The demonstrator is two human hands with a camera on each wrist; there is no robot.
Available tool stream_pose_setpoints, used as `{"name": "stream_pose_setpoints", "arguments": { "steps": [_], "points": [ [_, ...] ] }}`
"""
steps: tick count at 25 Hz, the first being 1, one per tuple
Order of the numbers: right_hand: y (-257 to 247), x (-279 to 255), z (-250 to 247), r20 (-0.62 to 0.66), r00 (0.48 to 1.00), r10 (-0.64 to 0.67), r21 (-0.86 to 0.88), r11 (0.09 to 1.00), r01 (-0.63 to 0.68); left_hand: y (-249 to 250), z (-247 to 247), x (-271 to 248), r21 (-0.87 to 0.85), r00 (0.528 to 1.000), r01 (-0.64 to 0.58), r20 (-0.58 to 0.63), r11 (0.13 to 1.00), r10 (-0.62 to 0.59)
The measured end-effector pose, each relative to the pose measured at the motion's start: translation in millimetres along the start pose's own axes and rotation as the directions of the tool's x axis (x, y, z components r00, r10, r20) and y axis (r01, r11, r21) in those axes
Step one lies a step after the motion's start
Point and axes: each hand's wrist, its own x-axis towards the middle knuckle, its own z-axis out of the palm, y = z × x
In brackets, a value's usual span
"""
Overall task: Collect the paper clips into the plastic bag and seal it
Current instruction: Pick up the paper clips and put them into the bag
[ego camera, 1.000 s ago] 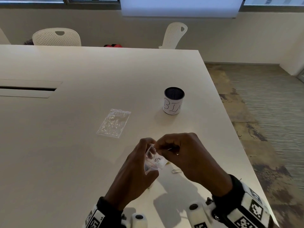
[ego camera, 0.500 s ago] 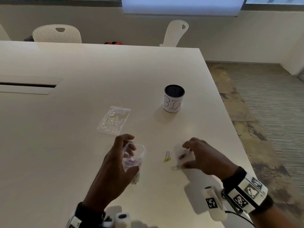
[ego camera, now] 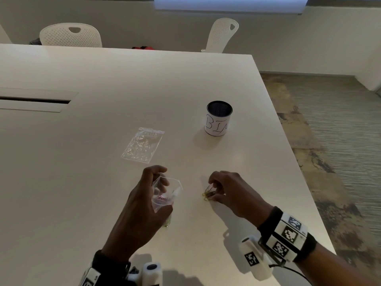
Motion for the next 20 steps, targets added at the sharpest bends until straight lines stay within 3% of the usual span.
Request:
{"name": "stream_pose_setpoints", "arguments": {
  "steps": [3, 6, 11, 20],
  "points": [
    [2.8, 0.1, -5.4, 0.119, 0.986, -0.118, -0.135, 0.982, 0.133, 0.9, 4.7, 1.2, -0.013, 1.000, -0.012, 0.010, 1.000, 0.012],
    [5.2, 1.4, -2.4, 0.134, 0.969, -0.208, -0.165, 0.959, 0.229, 2.8, 7.6, 2.8, -0.019, 1.000, -0.019, 0.019, 1.000, 0.019],
    [-0.1, 3.7, 6.5, 0.104, 0.966, -0.237, -0.172, 0.952, 0.252, 4.0, 10.4, 4.1, -0.019, 0.999, -0.038, 0.026, 0.999, 0.038],
    [-3.2, 6.9, 8.3, 0.114, 0.980, -0.164, -0.274, 0.943, 0.190, 3.9, 10.7, 3.6, -0.030, 0.999, -0.044, 0.027, 0.999, 0.045]
  ]
}}
